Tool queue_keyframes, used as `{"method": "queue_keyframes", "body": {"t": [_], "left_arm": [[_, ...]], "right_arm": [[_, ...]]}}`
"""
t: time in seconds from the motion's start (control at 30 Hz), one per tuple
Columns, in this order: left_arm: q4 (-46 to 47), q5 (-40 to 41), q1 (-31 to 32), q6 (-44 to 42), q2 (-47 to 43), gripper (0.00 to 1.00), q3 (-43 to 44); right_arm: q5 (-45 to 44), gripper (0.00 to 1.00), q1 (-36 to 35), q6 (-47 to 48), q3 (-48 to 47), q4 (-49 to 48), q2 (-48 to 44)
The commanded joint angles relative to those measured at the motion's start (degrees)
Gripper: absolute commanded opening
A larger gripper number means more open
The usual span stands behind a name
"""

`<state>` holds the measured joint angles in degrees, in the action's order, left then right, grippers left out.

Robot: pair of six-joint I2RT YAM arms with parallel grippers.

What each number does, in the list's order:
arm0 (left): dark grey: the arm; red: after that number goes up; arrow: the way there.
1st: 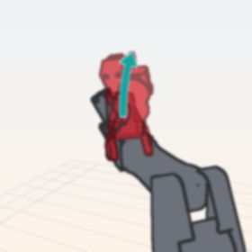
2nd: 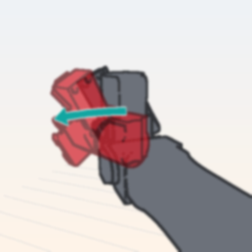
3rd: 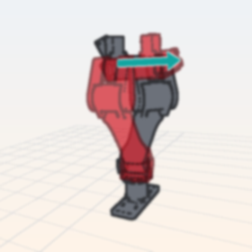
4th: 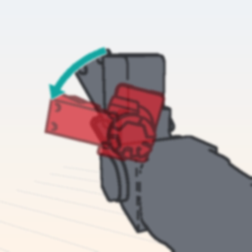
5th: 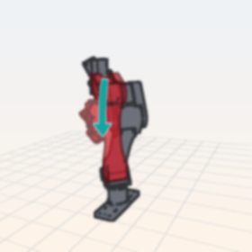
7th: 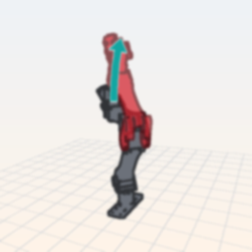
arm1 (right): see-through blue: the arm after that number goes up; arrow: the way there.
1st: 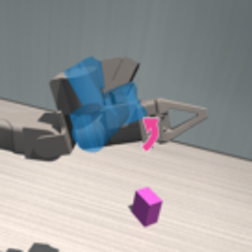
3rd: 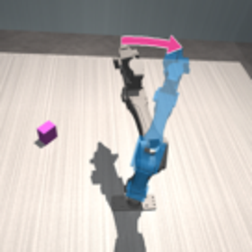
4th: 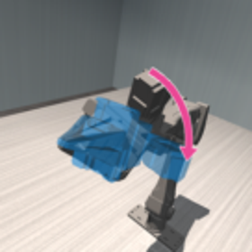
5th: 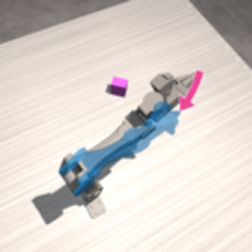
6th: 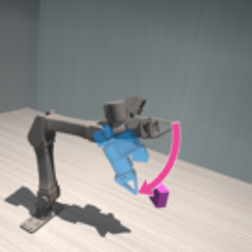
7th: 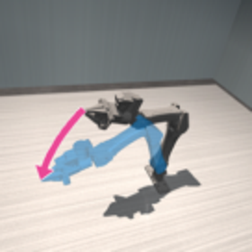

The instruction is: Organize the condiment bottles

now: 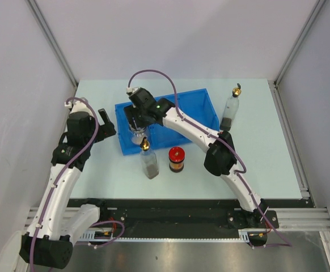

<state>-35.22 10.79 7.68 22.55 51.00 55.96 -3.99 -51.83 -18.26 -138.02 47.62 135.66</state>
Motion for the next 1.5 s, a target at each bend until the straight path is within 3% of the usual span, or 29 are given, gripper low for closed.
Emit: {"method": "queue_keyframes", "body": {"t": [0.0,0.6,0.7,0.73,0.83,0.93,1.23,1.47], "left_arm": [[1.82,-0.15,-0.56,0.31,-0.03,1.0,0.11],[2.79,-0.15,-0.56,0.13,0.85,1.0,-1.03],[2.97,-0.24,-0.56,0.13,1.03,1.0,-1.21],[3.05,-0.24,-0.56,0.04,1.12,1.0,-1.21],[3.14,-0.59,-0.65,-0.04,1.47,1.0,-1.3],[3.23,-0.85,-0.65,-0.05,1.47,1.0,-1.3],[3.14,-1.91,-0.65,-0.31,1.38,1.0,-1.03],[4.2,-6.56,-0.65,-2.42,-0.55,1.0,-1.21]], "right_arm": [[-1.72,0.0,0.42,1.74,-1.91,-5.78,0.31],[-2.78,0.07,0.77,2.7,-1.38,-8.33,4.97],[-2.95,0.24,0.68,3.14,-1.29,-8.24,5.23],[-2.95,0.38,0.68,3.23,-1.2,-8.33,5.23],[-2.87,0.6,0.59,3.41,-0.94,-8.33,5.15],[-2.78,0.73,0.59,3.76,-0.85,-8.42,4.8],[-2.08,0.92,0.77,4.02,-0.68,-7.8,3.3],[-2.25,1.0,1.12,4.02,-0.24,-6.66,-0.82]]}}
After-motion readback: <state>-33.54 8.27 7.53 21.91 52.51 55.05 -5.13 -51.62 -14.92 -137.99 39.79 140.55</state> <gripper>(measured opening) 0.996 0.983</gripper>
